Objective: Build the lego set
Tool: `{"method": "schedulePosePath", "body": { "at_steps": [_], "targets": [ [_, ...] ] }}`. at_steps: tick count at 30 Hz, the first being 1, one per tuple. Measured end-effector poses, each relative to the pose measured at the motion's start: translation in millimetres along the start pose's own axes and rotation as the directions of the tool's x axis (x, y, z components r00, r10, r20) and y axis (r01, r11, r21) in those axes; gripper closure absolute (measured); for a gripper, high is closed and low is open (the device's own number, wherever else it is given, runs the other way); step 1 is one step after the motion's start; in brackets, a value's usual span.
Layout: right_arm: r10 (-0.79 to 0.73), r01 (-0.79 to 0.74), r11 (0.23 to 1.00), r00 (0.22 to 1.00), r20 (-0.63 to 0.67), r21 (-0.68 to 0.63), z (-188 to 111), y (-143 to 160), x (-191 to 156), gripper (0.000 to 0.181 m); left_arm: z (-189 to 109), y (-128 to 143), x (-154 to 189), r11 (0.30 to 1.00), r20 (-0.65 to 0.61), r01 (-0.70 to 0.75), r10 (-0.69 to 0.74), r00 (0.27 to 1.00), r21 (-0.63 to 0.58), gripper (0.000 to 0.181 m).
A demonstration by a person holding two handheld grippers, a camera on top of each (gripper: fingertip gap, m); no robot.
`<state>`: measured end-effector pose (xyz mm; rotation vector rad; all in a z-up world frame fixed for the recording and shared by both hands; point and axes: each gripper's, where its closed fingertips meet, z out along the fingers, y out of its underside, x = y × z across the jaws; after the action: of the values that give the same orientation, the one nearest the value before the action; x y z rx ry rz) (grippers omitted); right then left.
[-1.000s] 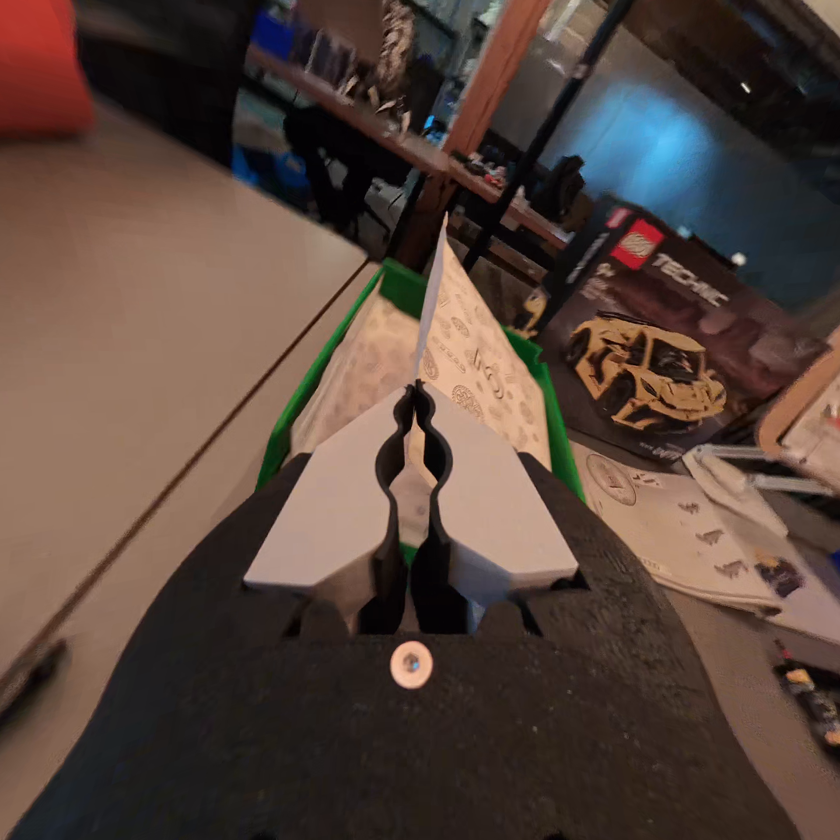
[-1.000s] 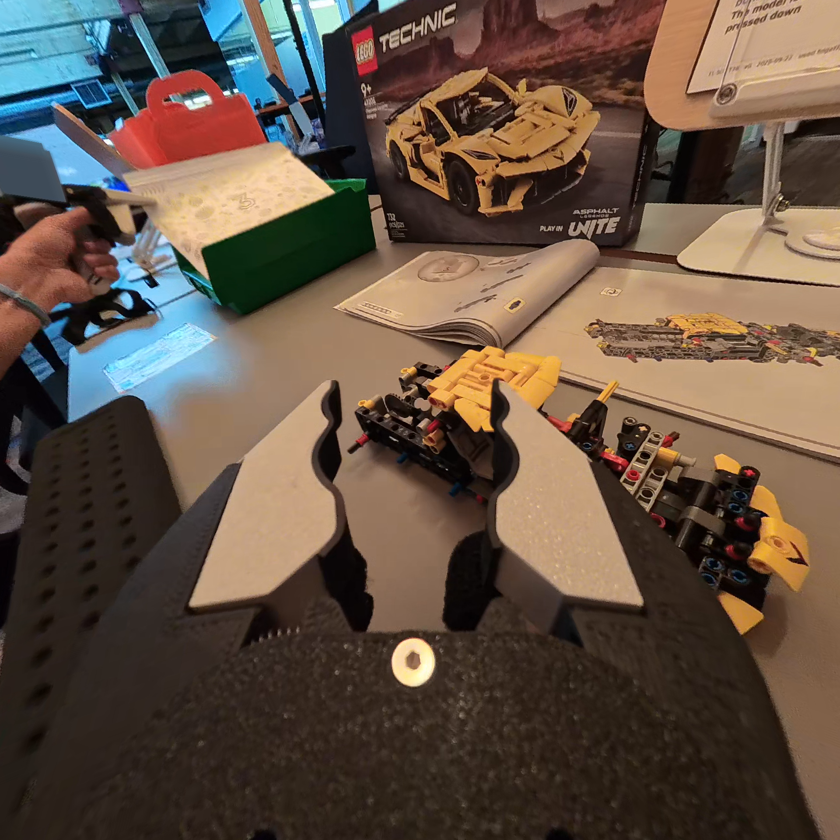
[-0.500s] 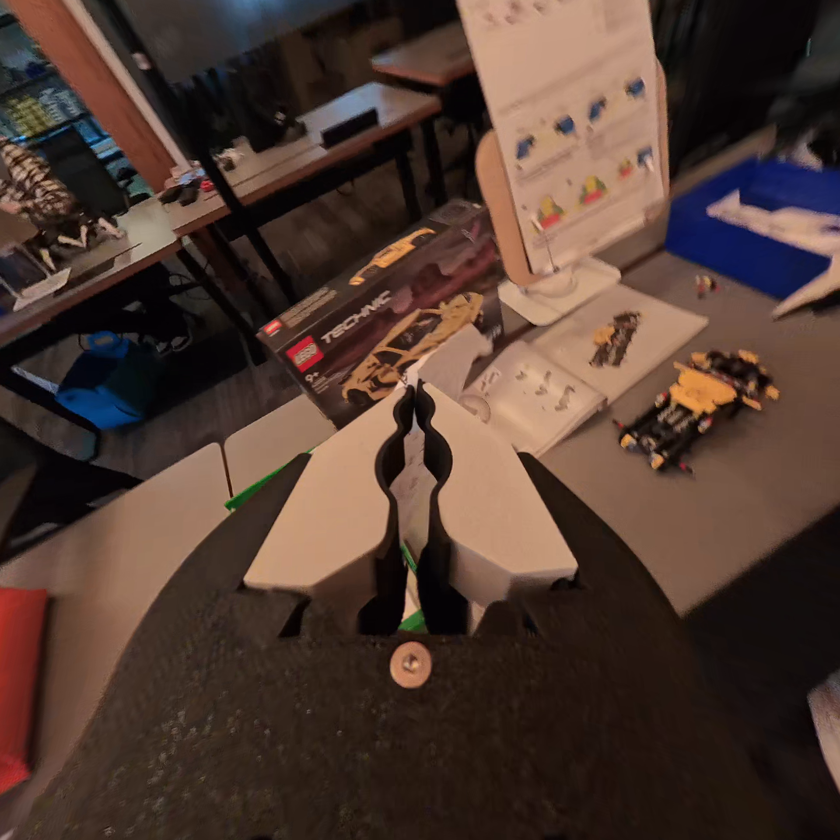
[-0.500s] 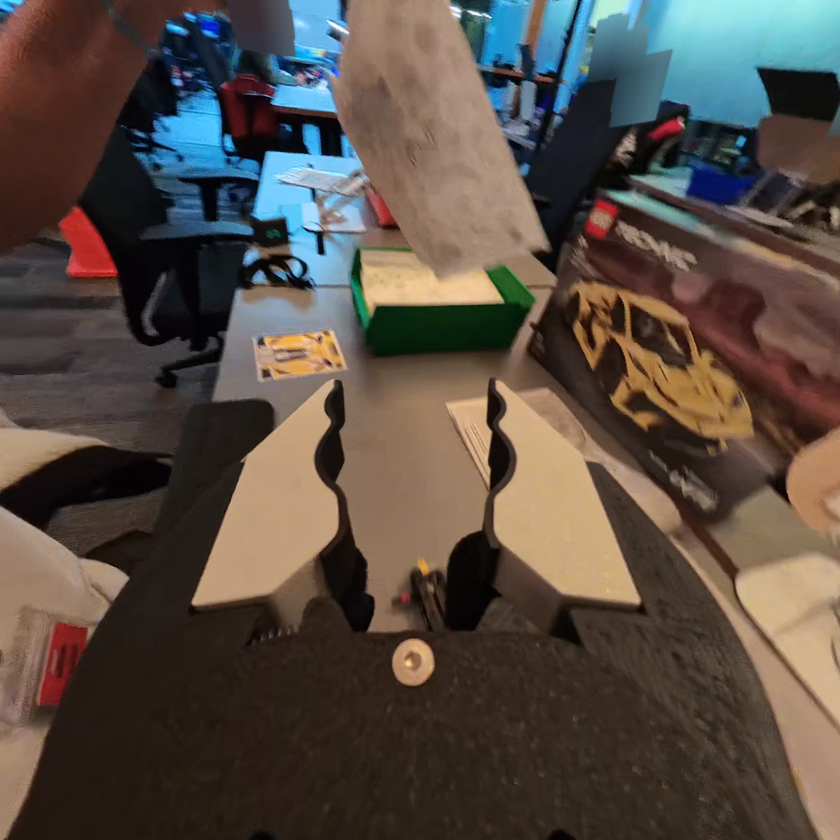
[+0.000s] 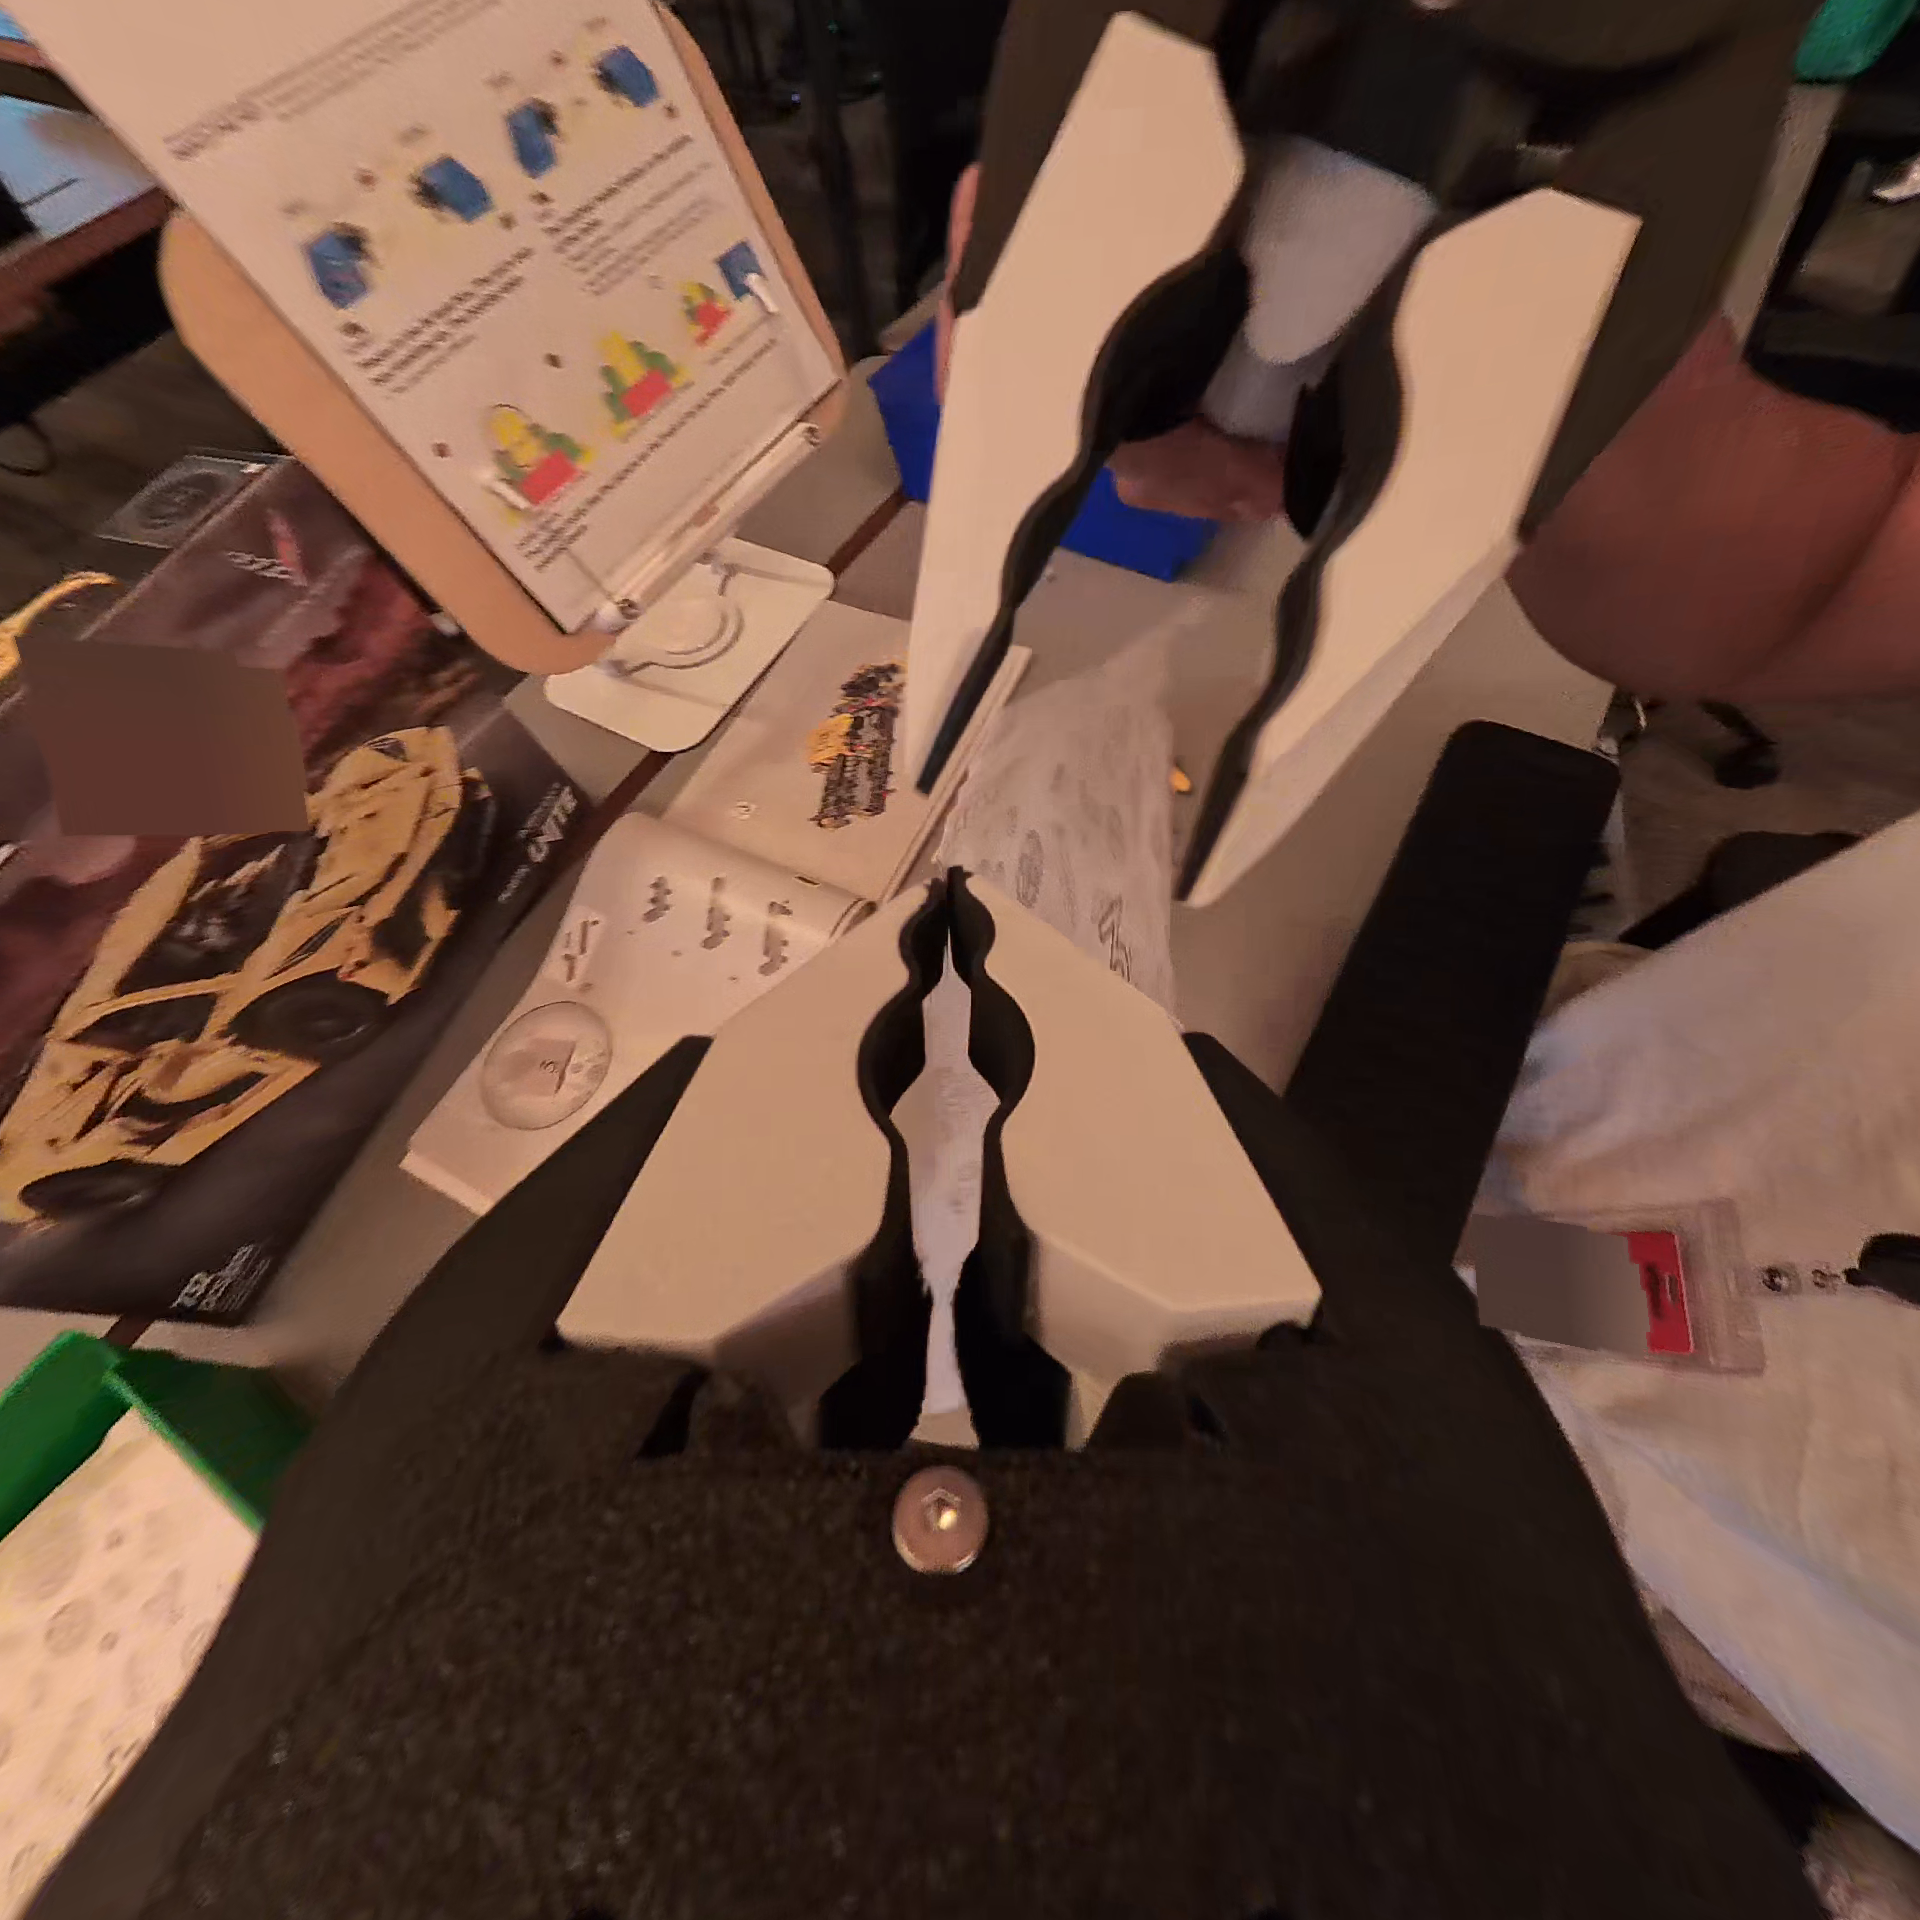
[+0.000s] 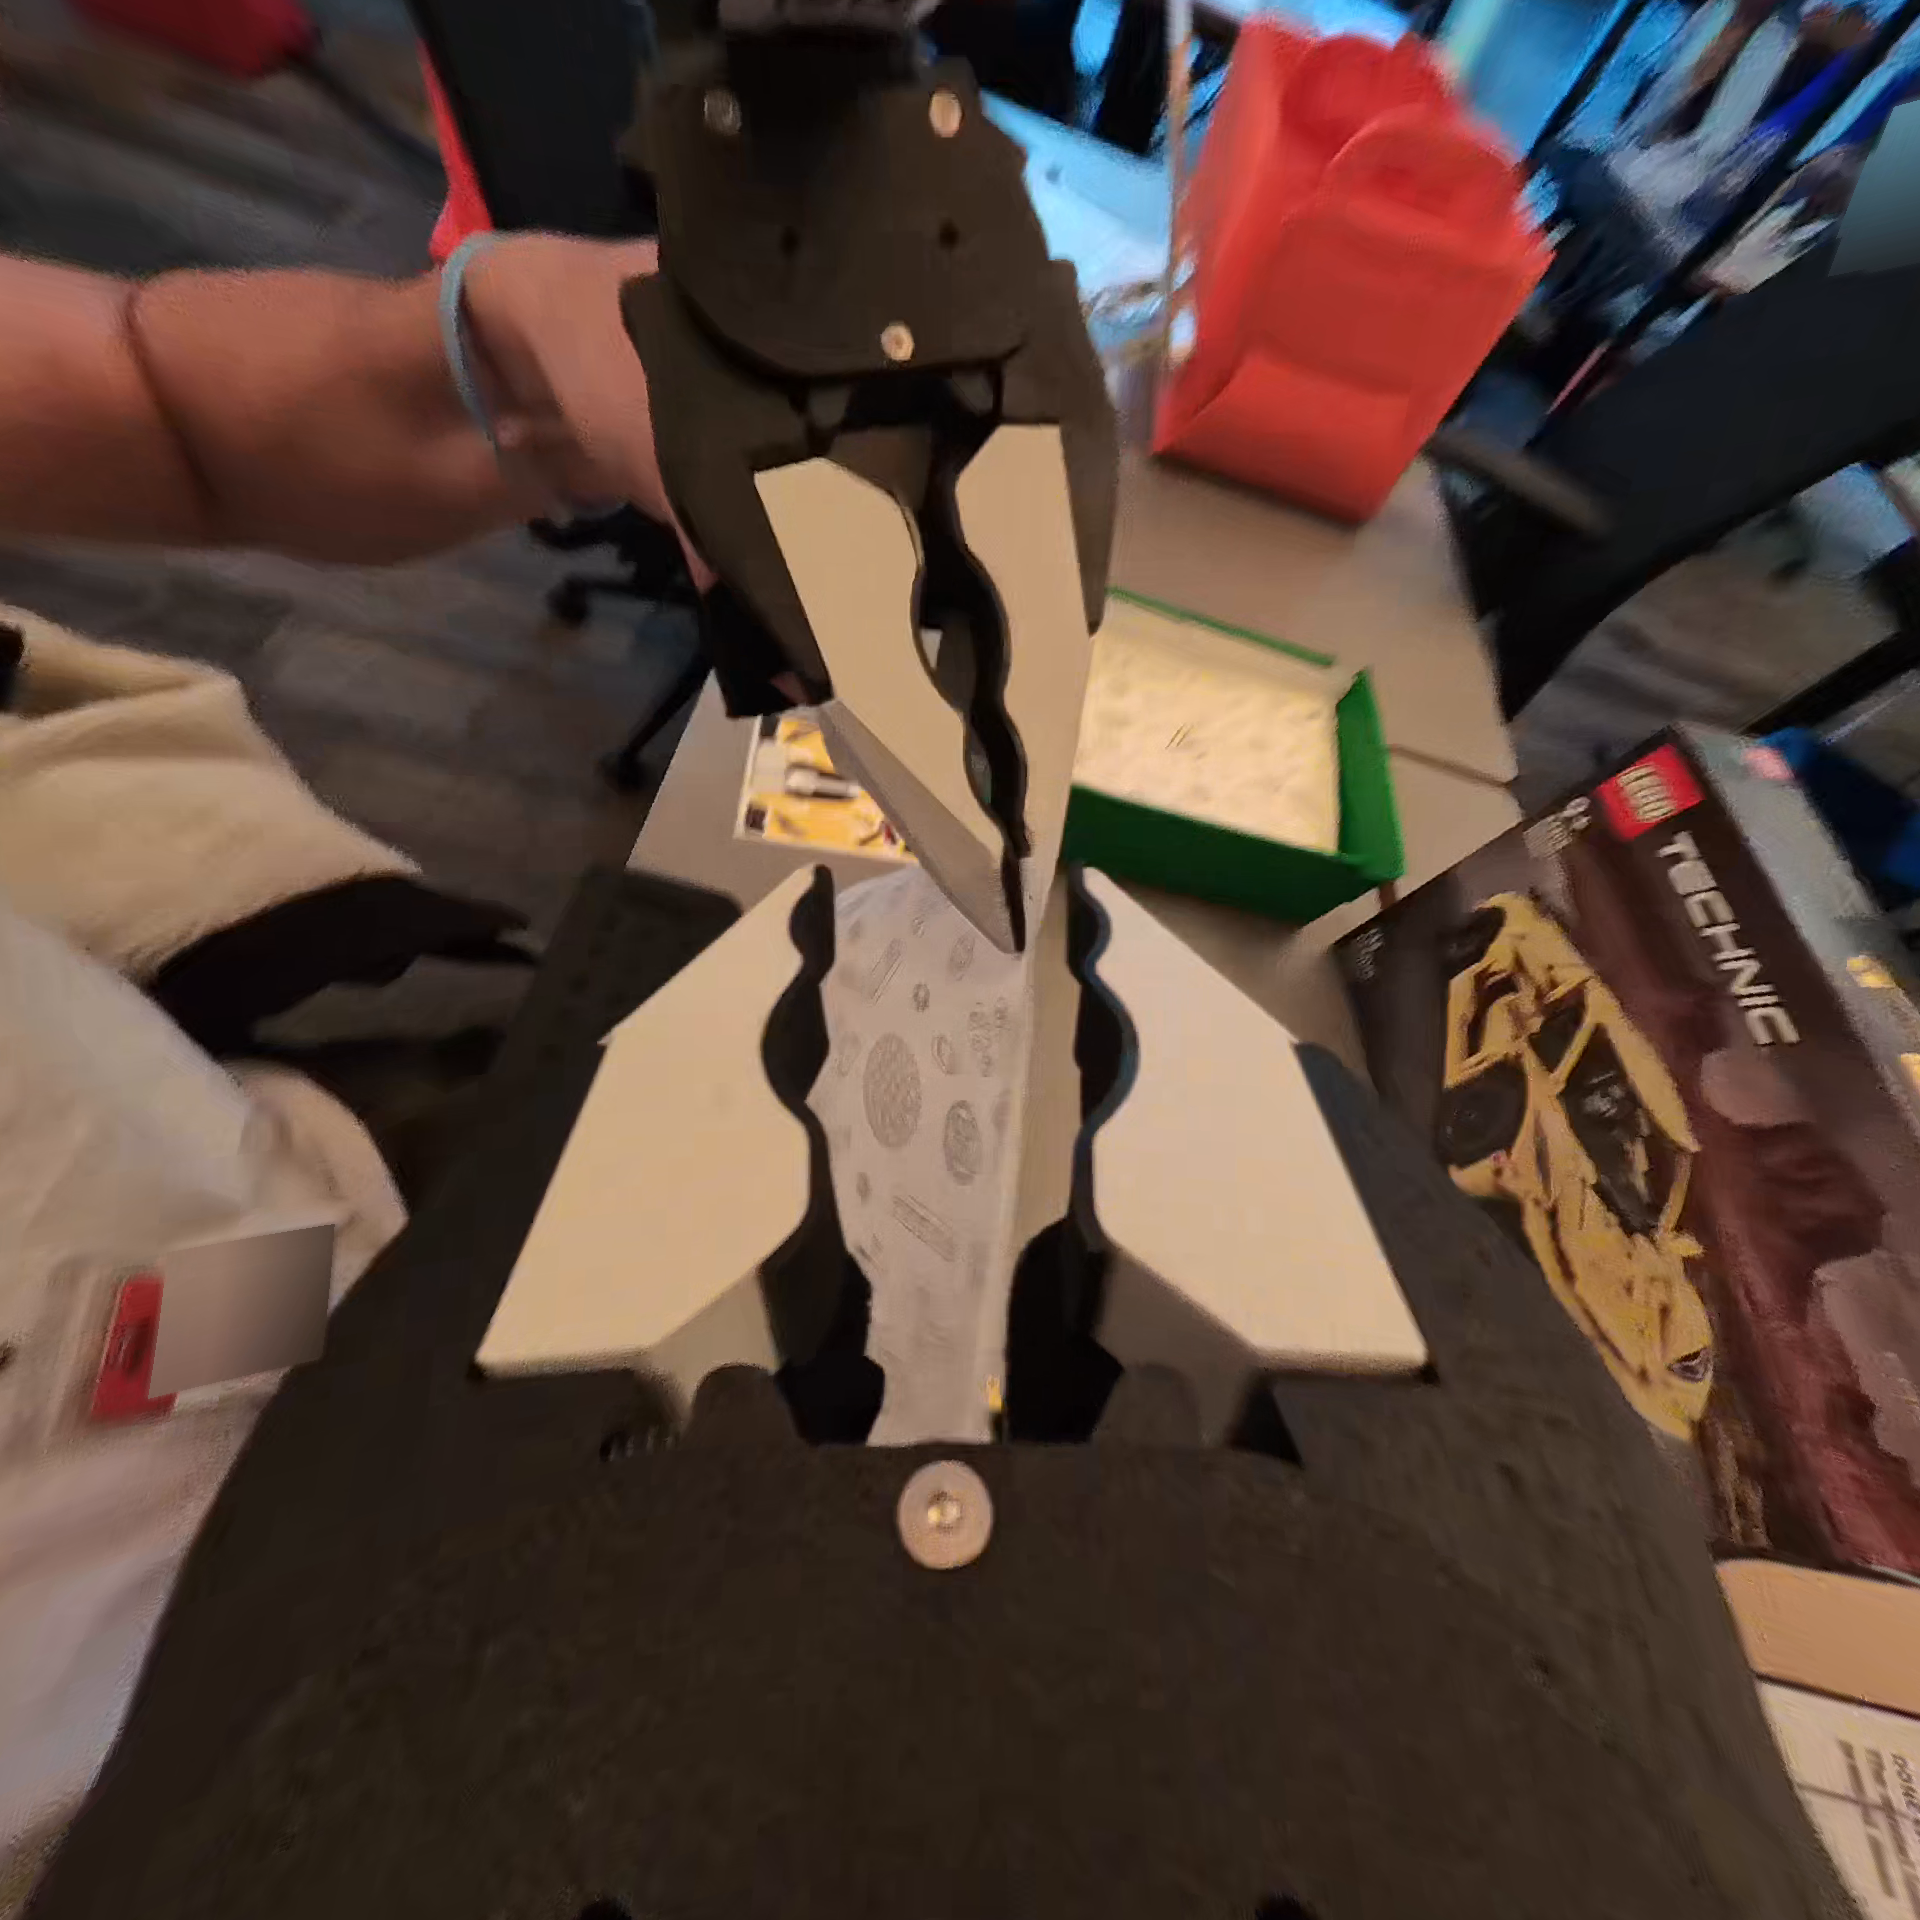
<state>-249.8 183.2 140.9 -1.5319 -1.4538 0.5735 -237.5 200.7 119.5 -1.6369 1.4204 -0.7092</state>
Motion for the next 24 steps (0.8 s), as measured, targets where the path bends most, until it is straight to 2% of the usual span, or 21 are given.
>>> {"method": "schedulePosePath", "body": {
  "at_steps": [5, 8, 12, 16, 18, 21, 24],
  "targets": [
    [-0.066, 0.066, 0.997, 0.998, -0.006, -0.036, 0.3, 15.4, -5.0, 0.170, 12.0, 10.5, 15.2, 0.998, -0.025, -0.051, 0.050, 0.998, -0.028, 0.181],
    [-0.102, 0.099, 0.992, 0.994, -0.037, -0.078, 3.4, 22.3, -4.4, 0.178, 13.3, 16.6, 15.3, 0.996, -0.017, -0.072, 0.071, 0.997, -0.048, 0.181],
    [-0.150, 0.147, 0.984, 0.988, -0.028, -0.103, 8.1, 23.3, -6.9, 0.181, 12.2, 21.4, 16.8, 0.996, -0.056, -0.073, 0.070, 0.996, -0.042, 0.181],
    [-0.251, 0.252, 0.963, 0.968, 0.024, -0.100, 9.1, 28.2, -18.5, 0.181, 11.2, 26.1, 30.3, 0.999, -0.270, 0.040, -0.029, 0.963, 0.032, 0.181],
    [-0.301, 0.307, 0.943, 0.952, 0.059, -0.127, 13.0, 38.5, -24.3, 0.181, 16.6, 34.8, 35.1, 0.997, -0.341, 0.075, -0.064, 0.938, 0.017, 0.181],
    [-0.360, 0.371, 0.915, 0.928, 0.094, -0.161, 17.8, 56.0, -26.3, 0.181, 27.6, 46.4, 33.8, 0.996, -0.355, 0.090, -0.087, 0.931, -0.008, 0.181],
    [-0.366, 0.381, 0.919, 0.920, 0.139, -0.100, 15.5, 59.4, -33.1, 0.181, 29.0, 48.2, 40.7, 0.993, -0.419, 0.120, -0.109, 0.902, 0.000, 0.181]
  ]
}}
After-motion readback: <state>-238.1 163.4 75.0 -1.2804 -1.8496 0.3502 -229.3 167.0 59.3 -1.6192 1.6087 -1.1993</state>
